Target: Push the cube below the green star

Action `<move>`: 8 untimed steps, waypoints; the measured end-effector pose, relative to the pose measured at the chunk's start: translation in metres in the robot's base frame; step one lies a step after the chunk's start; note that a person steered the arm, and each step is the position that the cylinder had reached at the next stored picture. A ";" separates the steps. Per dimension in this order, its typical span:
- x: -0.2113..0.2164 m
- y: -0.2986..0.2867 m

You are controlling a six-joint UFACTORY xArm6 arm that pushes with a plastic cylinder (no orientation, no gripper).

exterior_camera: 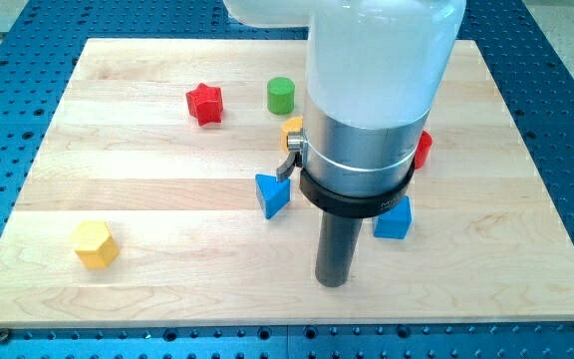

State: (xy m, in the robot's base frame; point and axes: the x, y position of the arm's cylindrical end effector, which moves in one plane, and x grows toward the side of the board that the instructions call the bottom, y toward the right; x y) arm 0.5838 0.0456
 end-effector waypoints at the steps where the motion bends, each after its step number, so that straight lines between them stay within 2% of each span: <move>1: -0.001 0.000; 3: 0.008 -0.005; 4: 0.028 -0.011; 5: 0.007 0.000; 6: -0.053 0.015; 7: -0.062 0.016; 8: -0.030 0.006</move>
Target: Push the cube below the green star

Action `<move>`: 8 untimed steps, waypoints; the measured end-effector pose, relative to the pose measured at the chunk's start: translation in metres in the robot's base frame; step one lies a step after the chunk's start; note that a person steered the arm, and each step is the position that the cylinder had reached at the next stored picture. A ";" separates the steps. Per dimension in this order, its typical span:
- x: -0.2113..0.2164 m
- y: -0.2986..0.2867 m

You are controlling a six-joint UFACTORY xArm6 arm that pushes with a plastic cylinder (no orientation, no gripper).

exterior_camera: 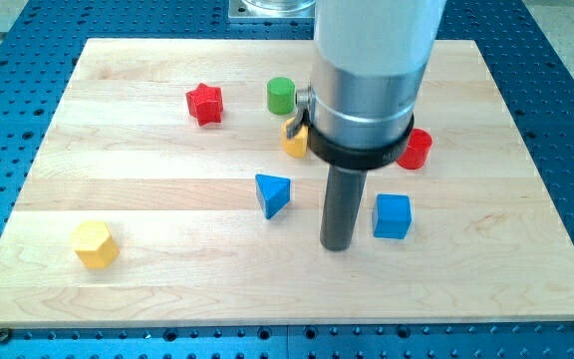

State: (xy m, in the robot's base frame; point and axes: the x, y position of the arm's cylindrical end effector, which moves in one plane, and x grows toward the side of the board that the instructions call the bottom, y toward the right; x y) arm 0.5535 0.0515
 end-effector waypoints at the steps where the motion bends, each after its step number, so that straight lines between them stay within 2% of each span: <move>1: 0.019 0.024; 2: -0.010 0.077; 3: -0.068 0.047; 4: -0.068 0.058; 5: -0.081 0.161; 6: -0.145 0.229; 7: -0.210 0.167; 8: -0.213 0.087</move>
